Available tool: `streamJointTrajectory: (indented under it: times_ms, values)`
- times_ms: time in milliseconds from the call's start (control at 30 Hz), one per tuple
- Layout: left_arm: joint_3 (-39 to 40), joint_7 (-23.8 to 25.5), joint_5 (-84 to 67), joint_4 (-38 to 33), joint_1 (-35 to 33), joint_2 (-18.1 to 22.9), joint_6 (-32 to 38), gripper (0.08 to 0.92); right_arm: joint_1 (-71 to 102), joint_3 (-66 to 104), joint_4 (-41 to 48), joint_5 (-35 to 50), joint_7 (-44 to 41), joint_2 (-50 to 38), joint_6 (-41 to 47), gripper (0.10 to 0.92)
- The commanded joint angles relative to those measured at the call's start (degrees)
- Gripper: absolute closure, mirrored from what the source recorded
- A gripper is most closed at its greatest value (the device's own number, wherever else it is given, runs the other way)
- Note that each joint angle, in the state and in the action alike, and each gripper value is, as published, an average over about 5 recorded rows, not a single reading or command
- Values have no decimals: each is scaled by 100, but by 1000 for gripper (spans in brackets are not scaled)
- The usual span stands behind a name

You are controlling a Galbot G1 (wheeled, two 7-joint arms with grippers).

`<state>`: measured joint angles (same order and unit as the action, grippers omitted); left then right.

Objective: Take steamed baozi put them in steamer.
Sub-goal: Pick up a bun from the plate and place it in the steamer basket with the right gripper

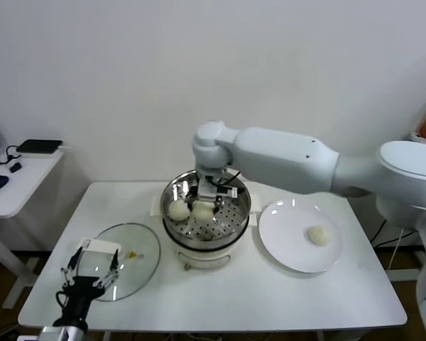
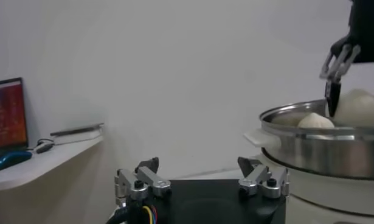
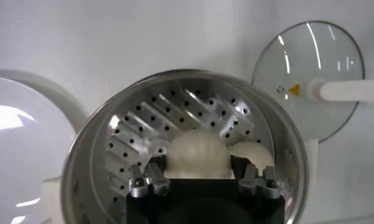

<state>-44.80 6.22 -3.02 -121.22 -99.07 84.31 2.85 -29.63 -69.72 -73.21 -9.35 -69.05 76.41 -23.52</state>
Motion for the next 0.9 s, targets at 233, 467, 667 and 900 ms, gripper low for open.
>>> streamJointTrajectory:
  times_ms: [233,467,667,900]
  values:
    - [-16,-14,-54,32,-23,-4,4,177,336,-177,87,-36,15,211,-73,330]
    - [-22,-14,-65,50,17,-11,-7,177,351,-194,28,-112,24,124,-196,330]
    - [-12,-13,-63,60,41,-3,-18,177,356,-164,27,-173,27,98,-263,330]
    - [0,-12,-59,65,45,6,-18,177,387,-138,44,-167,81,109,-312,288]
